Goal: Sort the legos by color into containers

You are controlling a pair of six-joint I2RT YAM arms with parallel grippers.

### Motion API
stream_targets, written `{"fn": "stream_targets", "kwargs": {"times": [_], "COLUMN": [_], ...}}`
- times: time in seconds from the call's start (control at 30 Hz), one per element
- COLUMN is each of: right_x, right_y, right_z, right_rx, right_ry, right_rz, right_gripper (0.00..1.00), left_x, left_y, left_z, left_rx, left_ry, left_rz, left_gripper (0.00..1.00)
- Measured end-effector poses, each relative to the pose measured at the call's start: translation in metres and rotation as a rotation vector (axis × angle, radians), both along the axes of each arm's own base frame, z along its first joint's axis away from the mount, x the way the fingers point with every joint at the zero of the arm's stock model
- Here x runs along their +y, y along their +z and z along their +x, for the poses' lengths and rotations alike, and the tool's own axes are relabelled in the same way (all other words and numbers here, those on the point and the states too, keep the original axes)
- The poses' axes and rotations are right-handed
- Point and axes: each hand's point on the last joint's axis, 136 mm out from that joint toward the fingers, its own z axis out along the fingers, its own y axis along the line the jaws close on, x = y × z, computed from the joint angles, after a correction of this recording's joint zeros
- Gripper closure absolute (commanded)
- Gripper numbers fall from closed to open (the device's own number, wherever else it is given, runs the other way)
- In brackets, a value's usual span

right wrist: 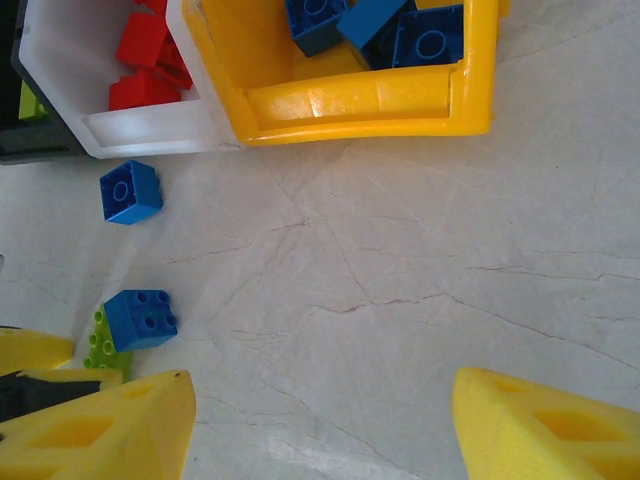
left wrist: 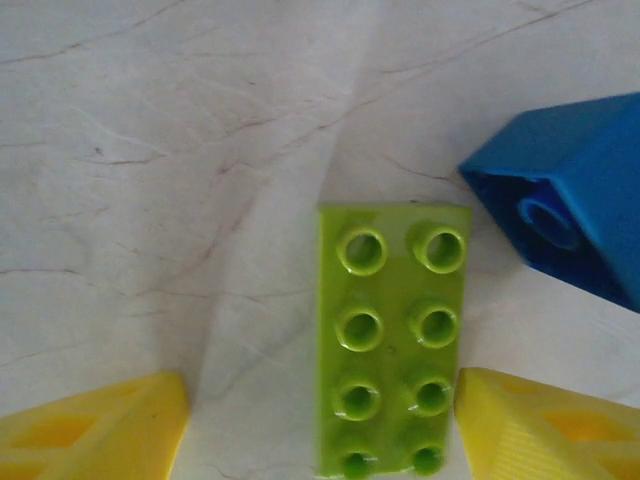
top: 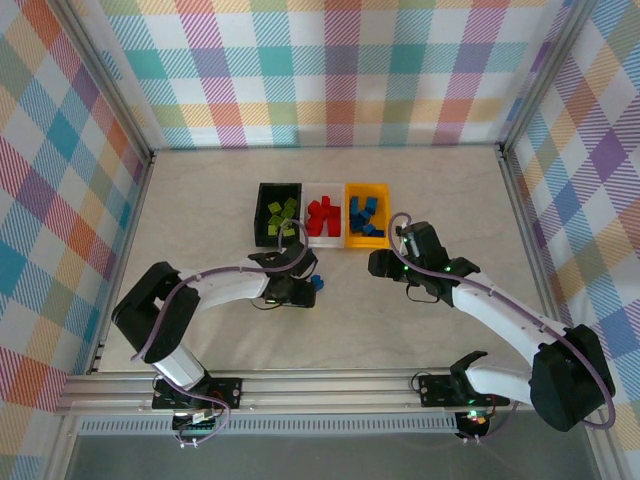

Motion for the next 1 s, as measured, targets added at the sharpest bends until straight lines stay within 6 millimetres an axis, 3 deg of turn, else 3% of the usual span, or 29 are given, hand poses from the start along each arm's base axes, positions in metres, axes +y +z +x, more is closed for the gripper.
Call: {"fn": "stream_targets", "kwargs": {"times": [0.43, 0.73, 0.83, 1.0], "right_x": [0.000, 0.000, 0.000, 0.000], "right_y": [0.000, -0.001, -0.001, 0.000], "right_z": [0.000, 0.000, 0.000, 0.001], "right_rx": [-0.001, -0.003, -0.002, -0.005], "right_ry": [0.000, 0.000, 0.000, 0.000], "right_rz": [0.001, 0.002, 0.001, 0.003], "right_gripper": [0.31, 0.31, 0.31, 0.31], "left_x": [0.006, 0.007, 0.007, 0.022], "left_y": [-0.003, 0.004, 0.022, 0.074], "left_z": [0.006, 0.007, 0.011, 0.035], "left_rx": [-0.020, -0.039, -0.076, -0.186], "left_ry": [-0.013, -0.013, 0.000, 0.088], "left_rz": [0.106, 0.097, 0.060, -0.040], "left_gripper": [0.64, 0.72, 0.72, 0.72]}}
